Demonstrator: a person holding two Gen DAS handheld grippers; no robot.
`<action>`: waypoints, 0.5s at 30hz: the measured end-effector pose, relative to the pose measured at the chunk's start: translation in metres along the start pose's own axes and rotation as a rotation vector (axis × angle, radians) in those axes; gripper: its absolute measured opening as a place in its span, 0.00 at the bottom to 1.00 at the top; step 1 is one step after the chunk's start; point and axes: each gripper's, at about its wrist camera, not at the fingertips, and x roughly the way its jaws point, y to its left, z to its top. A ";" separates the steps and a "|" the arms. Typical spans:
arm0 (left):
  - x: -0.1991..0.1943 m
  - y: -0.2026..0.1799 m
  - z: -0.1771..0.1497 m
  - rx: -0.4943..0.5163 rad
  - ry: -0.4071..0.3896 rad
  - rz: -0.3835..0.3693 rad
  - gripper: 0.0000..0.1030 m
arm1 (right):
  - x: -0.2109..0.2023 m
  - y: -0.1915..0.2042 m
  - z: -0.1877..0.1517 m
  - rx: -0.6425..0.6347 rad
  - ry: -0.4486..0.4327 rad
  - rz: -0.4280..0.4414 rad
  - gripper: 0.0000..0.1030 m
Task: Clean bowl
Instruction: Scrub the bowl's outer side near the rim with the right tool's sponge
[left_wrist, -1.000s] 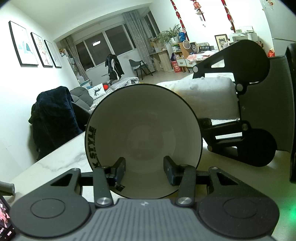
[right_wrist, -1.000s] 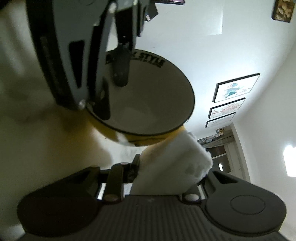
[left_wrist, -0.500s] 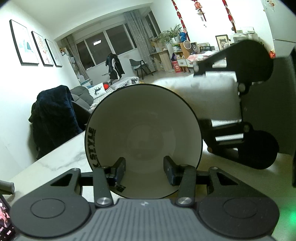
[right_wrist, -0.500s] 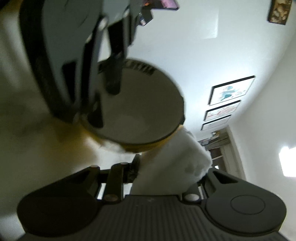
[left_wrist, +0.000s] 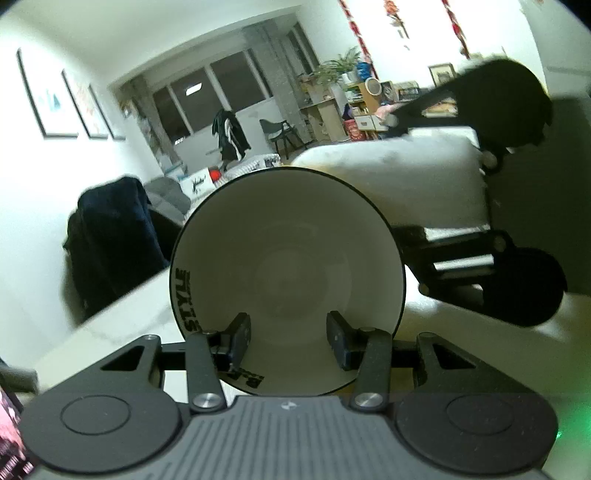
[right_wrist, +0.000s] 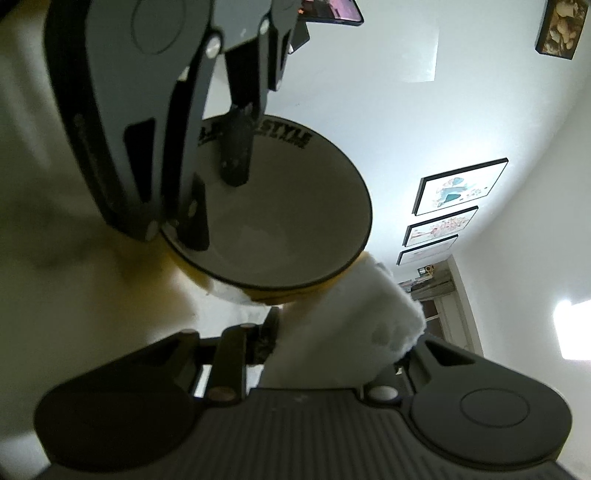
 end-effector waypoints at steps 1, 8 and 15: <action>0.000 0.006 -0.001 -0.032 0.005 -0.011 0.45 | 0.001 0.003 0.001 -0.003 -0.004 0.002 0.24; -0.001 0.032 -0.008 -0.120 0.021 -0.017 0.44 | 0.016 0.023 0.011 -0.042 -0.036 0.016 0.23; -0.004 0.046 -0.009 -0.171 0.022 -0.054 0.44 | 0.044 0.024 0.027 -0.059 -0.010 0.054 0.22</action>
